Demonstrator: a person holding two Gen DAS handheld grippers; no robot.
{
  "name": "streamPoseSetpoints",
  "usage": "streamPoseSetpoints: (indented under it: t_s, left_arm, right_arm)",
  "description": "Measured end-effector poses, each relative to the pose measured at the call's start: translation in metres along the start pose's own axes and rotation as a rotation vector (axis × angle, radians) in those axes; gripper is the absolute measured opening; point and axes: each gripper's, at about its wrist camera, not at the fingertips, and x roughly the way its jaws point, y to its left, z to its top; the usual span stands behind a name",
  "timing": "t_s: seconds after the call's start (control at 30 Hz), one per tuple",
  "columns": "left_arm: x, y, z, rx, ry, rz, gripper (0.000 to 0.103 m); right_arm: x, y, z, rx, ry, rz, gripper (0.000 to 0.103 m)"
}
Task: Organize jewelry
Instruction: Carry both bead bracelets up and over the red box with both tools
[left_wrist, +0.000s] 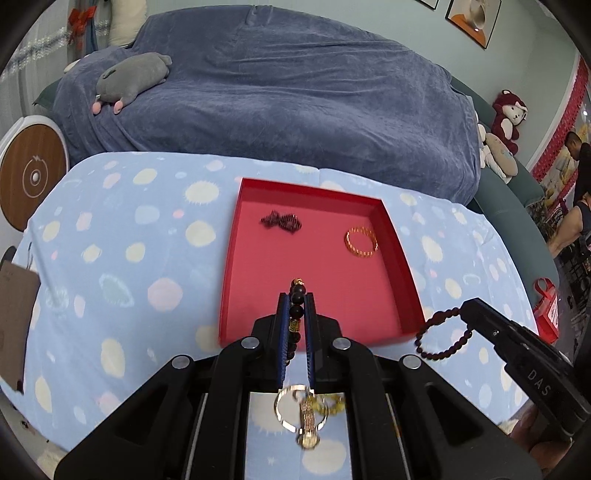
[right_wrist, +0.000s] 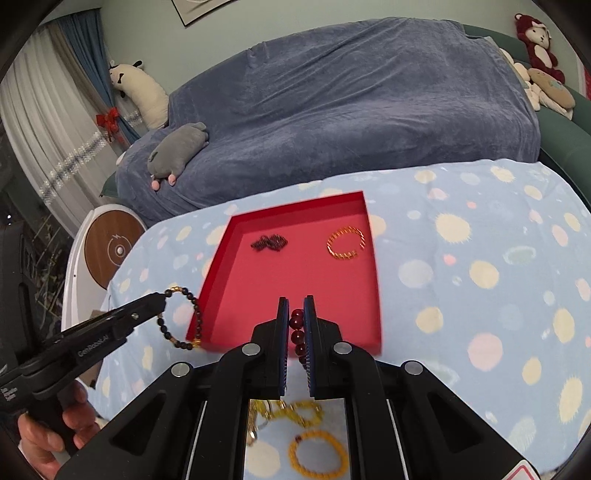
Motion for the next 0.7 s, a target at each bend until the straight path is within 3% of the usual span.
streamPoseSetpoints:
  t_s: [0.3,0.7]
  left_arm:
    - [0.053,0.001,0.049,0.024,0.012,0.038,0.008]
    - [0.116,0.014,0.056,0.023,0.086,0.069,0.008]
  right_arm:
    - [0.066,0.008,0.045,-0.020,0.031,0.025,0.008]
    - [0.138,-0.018,0.049,0.006,0.150,-0.018,0.008]
